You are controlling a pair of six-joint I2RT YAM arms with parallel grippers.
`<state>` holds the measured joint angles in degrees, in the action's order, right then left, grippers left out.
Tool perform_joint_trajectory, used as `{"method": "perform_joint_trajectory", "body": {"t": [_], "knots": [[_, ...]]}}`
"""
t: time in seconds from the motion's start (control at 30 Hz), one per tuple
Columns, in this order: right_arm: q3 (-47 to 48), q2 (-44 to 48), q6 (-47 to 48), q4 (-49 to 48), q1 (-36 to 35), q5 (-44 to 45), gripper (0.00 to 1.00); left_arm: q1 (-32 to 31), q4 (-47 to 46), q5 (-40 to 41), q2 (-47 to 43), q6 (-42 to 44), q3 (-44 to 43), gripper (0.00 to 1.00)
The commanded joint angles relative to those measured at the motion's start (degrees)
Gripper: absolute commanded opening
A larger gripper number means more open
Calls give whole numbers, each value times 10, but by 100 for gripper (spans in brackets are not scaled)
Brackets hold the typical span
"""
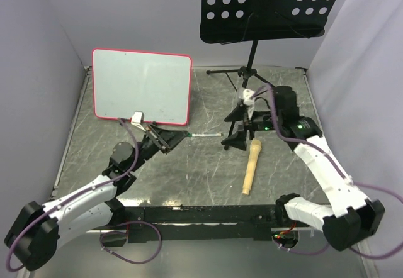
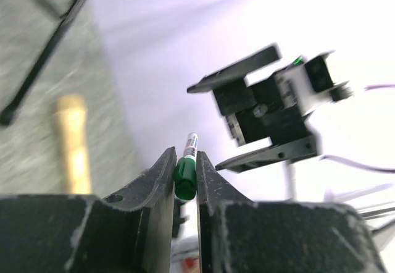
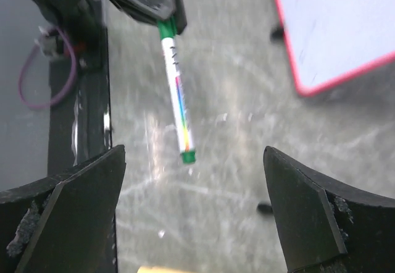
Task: Write a sentence on the whiteboard
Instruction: Open the whiteboard marker from the pen cap.
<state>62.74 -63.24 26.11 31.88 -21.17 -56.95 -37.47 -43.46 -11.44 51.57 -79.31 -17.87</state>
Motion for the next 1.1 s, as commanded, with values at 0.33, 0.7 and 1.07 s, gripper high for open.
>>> {"method": "perform_joint_trajectory", "body": {"t": [0.33,0.7,1.07], "knots": [[-63,-11,-627,-633,11,-165,99,2,-161,84,-42,-104,-34,1],[-18,-72,-654,-595,-33,-133,94,-9,-138,103,-33,-101,-59,1],[31,-108,-626,-553,-63,-112,76,-23,-115,113,-31,-94,-60,1]]}}
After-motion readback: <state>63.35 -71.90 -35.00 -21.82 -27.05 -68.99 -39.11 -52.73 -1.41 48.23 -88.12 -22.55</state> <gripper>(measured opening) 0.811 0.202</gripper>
